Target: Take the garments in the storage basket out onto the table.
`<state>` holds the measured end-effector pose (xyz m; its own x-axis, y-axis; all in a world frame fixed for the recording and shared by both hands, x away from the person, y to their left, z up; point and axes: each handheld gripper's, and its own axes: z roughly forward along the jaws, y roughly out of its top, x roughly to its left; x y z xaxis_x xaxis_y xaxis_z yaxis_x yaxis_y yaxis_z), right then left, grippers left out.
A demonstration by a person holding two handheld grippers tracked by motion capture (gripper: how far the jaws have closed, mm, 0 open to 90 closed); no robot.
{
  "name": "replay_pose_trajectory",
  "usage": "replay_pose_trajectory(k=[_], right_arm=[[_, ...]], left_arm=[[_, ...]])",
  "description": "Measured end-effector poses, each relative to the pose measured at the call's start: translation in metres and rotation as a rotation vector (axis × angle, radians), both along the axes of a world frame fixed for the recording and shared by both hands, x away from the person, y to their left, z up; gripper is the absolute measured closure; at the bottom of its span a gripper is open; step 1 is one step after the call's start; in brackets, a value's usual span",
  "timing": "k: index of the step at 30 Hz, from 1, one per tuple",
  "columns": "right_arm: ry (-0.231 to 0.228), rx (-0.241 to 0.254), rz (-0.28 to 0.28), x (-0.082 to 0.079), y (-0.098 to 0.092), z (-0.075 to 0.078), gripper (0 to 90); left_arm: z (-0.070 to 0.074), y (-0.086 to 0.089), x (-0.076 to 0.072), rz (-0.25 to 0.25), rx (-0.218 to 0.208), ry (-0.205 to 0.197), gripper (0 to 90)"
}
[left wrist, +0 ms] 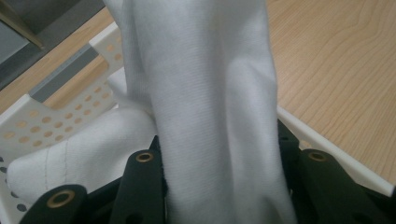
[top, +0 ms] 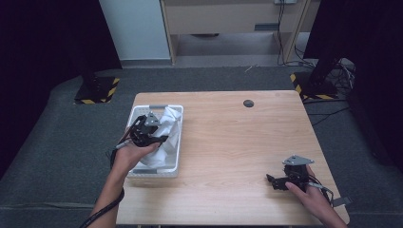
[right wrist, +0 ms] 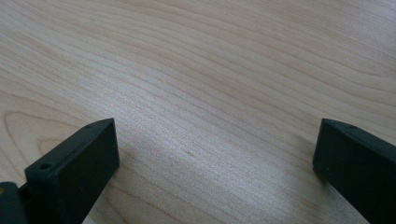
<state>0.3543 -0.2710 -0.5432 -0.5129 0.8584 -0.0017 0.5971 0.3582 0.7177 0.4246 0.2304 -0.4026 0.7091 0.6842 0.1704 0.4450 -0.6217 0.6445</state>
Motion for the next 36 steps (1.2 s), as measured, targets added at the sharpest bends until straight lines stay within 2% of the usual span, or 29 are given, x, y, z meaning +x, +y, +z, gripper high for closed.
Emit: replay_pose_trajectory(k=[8,18,28,36], right_arm=[[0.0,0.0,0.0,0.0,0.0,0.0,0.3],[0.0,0.0,-0.001,0.0,0.0,0.0,0.3],[0.0,0.0,0.0,0.0,0.0,0.0,0.3],[0.0,0.0,-0.003,0.0,0.0,0.0,0.3]], left_arm=[[0.002,0.002,-0.003,-0.005,-0.007,-0.005,59.6],[0.012,-0.002,-0.009,-0.021,-0.007,-0.026,59.6],[0.022,-0.01,-0.016,-0.045,-0.012,-0.051,59.6],[0.023,-0.013,-0.018,-0.052,-0.02,-0.059,59.6]])
